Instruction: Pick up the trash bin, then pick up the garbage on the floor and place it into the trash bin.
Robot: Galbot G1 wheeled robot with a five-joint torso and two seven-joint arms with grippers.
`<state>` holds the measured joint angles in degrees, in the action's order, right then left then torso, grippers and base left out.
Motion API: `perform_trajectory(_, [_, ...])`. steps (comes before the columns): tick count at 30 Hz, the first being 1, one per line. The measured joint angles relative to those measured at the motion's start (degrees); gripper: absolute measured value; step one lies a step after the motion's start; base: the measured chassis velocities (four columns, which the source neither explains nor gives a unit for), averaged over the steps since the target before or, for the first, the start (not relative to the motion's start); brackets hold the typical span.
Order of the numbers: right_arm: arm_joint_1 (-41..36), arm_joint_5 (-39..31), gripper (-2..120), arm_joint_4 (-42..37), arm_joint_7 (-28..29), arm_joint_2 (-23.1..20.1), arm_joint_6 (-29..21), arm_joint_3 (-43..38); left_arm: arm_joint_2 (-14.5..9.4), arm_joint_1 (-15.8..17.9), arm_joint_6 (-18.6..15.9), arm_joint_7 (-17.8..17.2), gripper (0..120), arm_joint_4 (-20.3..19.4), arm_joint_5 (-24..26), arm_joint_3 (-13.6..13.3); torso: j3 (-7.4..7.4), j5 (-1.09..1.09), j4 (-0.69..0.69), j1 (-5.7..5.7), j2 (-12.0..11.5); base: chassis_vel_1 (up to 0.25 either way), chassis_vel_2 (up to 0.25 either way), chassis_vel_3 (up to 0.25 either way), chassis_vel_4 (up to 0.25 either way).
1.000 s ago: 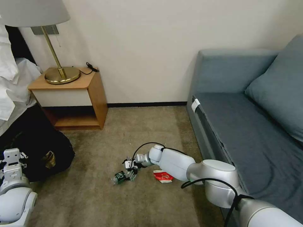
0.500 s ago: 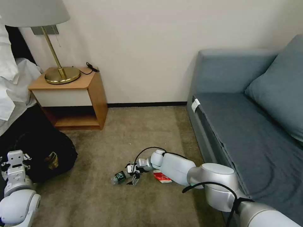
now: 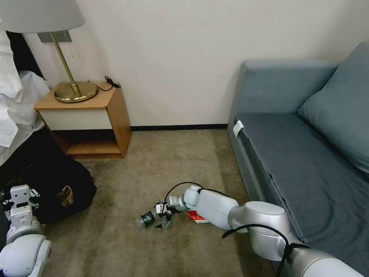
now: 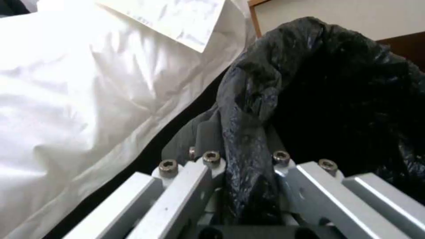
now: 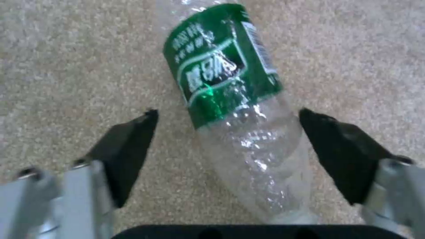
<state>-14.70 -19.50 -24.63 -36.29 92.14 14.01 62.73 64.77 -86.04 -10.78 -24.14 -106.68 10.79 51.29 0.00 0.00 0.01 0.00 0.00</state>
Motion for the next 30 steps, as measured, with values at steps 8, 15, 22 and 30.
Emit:
perform_trajectory(8, [-0.4, 0.4, 51, 0.9, -0.3, 0.0, 0.3, -0.2, -0.4, 0.1, 0.2, 0.0, 4, 0.2, 0.4, 0.1, 0.0, 0.01, -0.01, 0.0, 0.0, 0.0, 0.0, 0.0, 0.0])
perform_trajectory(15, [-0.6, 0.6, 30, 1.2, -0.7, 0.0, 0.7, -0.9, -0.9, 0.4, 0.2, 0.0, 4, 0.8, 0.9, -0.1, 0.0, 0.0, -0.01, 0.0, 0.0, 0.0, 0.0, 0.0, 0.0])
perform_trajectory(22, [-0.6, 2.6, 14, 2.6, -2.1, 0.0, 1.7, -3.8, -1.2, 0.3, 0.2, 0.0, 4, 0.9, 1.2, -0.1, 0.0, 0.0, -0.01, 0.0, 0.0, 0.0, 0.0, 0.0, 0.0])
perform_trajectory(30, [-0.3, 6.8, 14, 4.3, -3.9, 0.0, 4.6, -12.7, -1.2, -0.2, 0.8, 0.3, 4, 0.2, 1.4, 0.2, 0.0, 0.0, -0.01, 0.0, 0.0, 0.0, 0.0, 0.0, 0.0])
